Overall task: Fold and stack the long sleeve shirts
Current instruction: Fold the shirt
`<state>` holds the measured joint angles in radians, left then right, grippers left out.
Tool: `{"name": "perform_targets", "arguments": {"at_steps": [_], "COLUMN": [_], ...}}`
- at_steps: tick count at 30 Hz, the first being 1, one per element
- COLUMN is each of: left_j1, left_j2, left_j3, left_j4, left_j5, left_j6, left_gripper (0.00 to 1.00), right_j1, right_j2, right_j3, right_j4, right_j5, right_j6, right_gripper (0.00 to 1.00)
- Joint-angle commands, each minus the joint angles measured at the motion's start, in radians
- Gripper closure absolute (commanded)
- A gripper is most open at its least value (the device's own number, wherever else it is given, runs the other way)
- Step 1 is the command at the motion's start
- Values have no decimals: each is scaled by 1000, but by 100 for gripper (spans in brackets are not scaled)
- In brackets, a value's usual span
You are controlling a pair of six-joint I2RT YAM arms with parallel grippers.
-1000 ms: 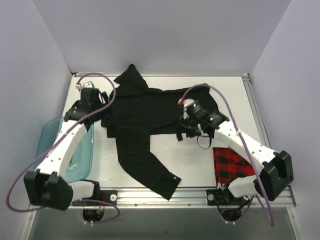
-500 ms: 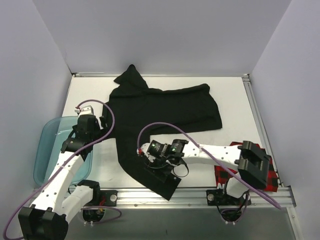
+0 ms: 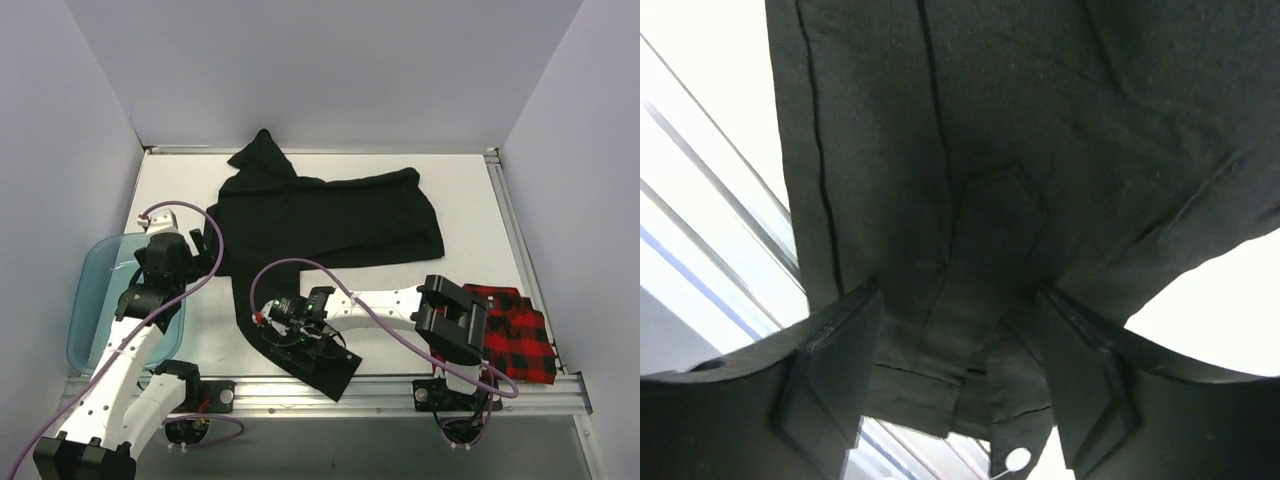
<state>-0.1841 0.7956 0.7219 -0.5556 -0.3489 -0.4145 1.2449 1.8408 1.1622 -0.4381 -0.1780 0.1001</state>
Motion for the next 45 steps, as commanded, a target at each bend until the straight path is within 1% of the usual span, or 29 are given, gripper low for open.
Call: {"name": "perform_targets", "arguments": {"at_steps": [1, 3, 4, 7, 9, 10, 15, 16, 18, 19, 21, 22, 23, 25, 26, 28, 29, 33, 39, 42, 45], "left_j1": [6, 6, 9, 11, 11, 12, 14, 14, 14, 12, 12, 14, 14, 12, 14, 12, 14, 12, 14, 12, 14], "left_j2": [-15, -13, -13, -13, -12, -13, -12, -13, -10, -9, -4, -4, -3, -3, -2, -1, 1, 5, 14, 19, 24], "left_j3": [4, 4, 4, 4, 4, 2, 4, 1, 4, 2, 4, 4, 4, 2, 4, 4, 2, 5, 5, 5, 5], "left_j4": [52, 52, 52, 51, 51, 51, 51, 51, 51, 52, 52, 51, 51, 51, 52, 51, 49, 49, 48, 46, 45], "left_j5": [-33, -32, -30, -30, -25, -25, -22, -22, -21, -18, -15, -13, -10, -7, -6, -2, -2, 10, 14, 19, 19], "left_j6": [6, 5, 5, 3, 3, 3, 2, 0, 0, -1, -1, -1, -1, -3, -3, -3, -3, -4, -6, -6, -6], "left_gripper": [3, 3, 3, 3, 3, 3, 2, 3, 3, 3, 3, 2, 3, 2, 2, 3, 3, 3, 3, 3, 3], "right_j1": [22, 33, 33, 27, 5, -5, -105, -152, -199, -244, -286, -304, -341, -372, -399, -424, -433, -484, -513, -530, -545], "right_j2": [38, 61, 66, 42, 26, 9, -44, -51, -48, -40, -29, -12, 0, 41, 57, 104, 122, 213, 302, 327, 324], "right_j3": [24, 30, 31, 39, 69, 83, 209, 227, 275, 334, 391, 459, 490, 562, 635, 706, 782, 943, 1042, 1087, 1088], "right_j4": [-45, -54, -57, -65, -88, -112, -195, -214, -231, -249, -257, -261, -263, -264, -264, -263, -264, -248, -160, -120, -42], "right_j5": [44, 67, 84, 107, 121, 129, 175, 175, 227, 238, 255, 262, 270, 290, 298, 313, 324, 351, 400, 416, 446], "right_j6": [7, 9, 10, 6, -14, -23, -118, -132, -174, -189, -215, -235, -243, -267, -273, -293, -299, -332, -398, -393, -376], "right_gripper": [39, 44, 56, 88, 90, 93, 97, 98, 98, 98, 98, 98, 98, 99, 99, 100, 100, 100, 100, 100, 100]}}
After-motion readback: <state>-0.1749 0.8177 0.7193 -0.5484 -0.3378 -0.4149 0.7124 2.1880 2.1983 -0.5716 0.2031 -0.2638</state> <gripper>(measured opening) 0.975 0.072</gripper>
